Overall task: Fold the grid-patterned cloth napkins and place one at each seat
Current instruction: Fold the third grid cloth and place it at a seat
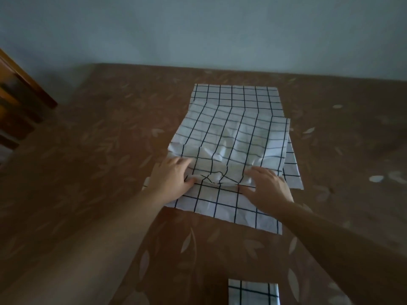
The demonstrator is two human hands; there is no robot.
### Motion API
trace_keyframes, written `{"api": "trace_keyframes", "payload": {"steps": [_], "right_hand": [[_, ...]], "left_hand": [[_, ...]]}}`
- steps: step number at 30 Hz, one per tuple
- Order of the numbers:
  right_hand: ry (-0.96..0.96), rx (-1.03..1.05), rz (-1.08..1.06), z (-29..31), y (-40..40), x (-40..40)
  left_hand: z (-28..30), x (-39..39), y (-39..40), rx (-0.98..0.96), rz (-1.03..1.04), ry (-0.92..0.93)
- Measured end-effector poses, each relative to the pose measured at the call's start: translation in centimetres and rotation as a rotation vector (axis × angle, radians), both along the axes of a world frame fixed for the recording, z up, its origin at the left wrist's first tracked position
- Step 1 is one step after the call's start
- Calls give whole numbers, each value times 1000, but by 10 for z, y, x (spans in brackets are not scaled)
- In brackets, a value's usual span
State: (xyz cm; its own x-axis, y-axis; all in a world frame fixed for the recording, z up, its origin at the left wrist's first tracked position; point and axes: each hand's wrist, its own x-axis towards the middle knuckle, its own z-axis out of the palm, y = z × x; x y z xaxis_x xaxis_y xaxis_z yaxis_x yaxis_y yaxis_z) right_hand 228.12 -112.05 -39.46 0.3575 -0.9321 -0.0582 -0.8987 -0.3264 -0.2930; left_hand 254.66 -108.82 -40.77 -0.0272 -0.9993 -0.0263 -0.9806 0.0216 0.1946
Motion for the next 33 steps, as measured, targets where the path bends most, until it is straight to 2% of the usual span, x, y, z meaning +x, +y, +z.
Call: {"api": "trace_keyframes", "payload": {"steps": [2,6,9,13,16,19,23,26,29,30,33], "right_hand": [[-32,-21,-21,7,15,-2],[31,-97,-12,37,39,-11],[45,-167,18,74,50,-22],[-10,-237,50,139,67,-35],[-46,-347,164,197,89,-45],[-91,-440,285,259,122,-54],[-119,-517,301,332,183,-76],[-66,-474,216,367,222,-110],[-21,-343,109,383,242,-148],[-72,-258,89,386,245,-159],[-450,-15,75,389,255,-177]], "left_hand": [[4,-7,15,-56,19,-27],[23,-19,49,-59,29,-55],[52,-25,67,-91,72,31],[116,-41,91,-36,57,160],[175,-66,109,29,-34,297],[234,-107,123,52,-86,329],[295,-162,156,-44,-79,496],[327,-185,191,-150,-35,654],[350,-194,230,-215,-32,816],[356,-196,243,-220,-22,870],[369,-199,276,-185,5,1009]]}}
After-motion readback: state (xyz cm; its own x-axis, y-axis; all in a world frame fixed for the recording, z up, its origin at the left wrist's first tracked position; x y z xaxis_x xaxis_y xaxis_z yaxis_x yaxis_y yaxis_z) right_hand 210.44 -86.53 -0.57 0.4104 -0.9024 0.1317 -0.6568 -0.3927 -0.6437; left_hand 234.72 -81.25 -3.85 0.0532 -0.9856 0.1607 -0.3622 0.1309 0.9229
